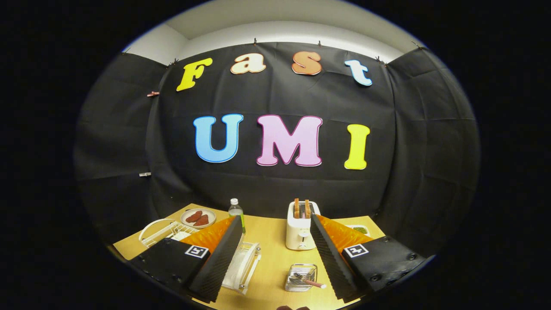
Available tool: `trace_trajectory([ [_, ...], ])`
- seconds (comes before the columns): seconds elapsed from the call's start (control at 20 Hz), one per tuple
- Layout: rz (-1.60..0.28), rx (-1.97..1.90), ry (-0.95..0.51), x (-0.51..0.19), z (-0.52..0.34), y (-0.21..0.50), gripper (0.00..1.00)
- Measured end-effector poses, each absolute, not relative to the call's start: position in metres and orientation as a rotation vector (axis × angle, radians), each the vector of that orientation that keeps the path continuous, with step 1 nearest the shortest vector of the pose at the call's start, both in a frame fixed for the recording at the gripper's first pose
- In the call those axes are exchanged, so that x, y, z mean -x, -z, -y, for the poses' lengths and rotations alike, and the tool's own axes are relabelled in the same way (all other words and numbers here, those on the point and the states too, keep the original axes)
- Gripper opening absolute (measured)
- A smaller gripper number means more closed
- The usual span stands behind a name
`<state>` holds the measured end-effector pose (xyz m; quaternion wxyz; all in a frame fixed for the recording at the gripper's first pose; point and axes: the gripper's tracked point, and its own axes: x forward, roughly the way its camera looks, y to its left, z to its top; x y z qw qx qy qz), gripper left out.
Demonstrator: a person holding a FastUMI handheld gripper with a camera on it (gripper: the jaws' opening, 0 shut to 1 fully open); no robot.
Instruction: Take the plate from the dish rack, then take the spoon from the basket and place it into the plate.
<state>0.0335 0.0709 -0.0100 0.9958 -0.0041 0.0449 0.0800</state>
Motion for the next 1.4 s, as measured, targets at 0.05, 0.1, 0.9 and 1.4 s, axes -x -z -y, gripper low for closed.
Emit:
trace_trajectory([
  [0.05, -0.113, 0.027, -0.177, -0.04, -0.08, 0.015, 0.98],
  [0.1, -0.131, 0.049, -0.198, -0.046, -0.089, 0.016, 0.98],
  [0.9, -0.623, 0.133, -0.272, -0.117, -0.174, 0.162, 0.99],
  [1.4, -0.903, 0.012, -0.223, -0.12, -0.192, 0.23, 0.6],
])
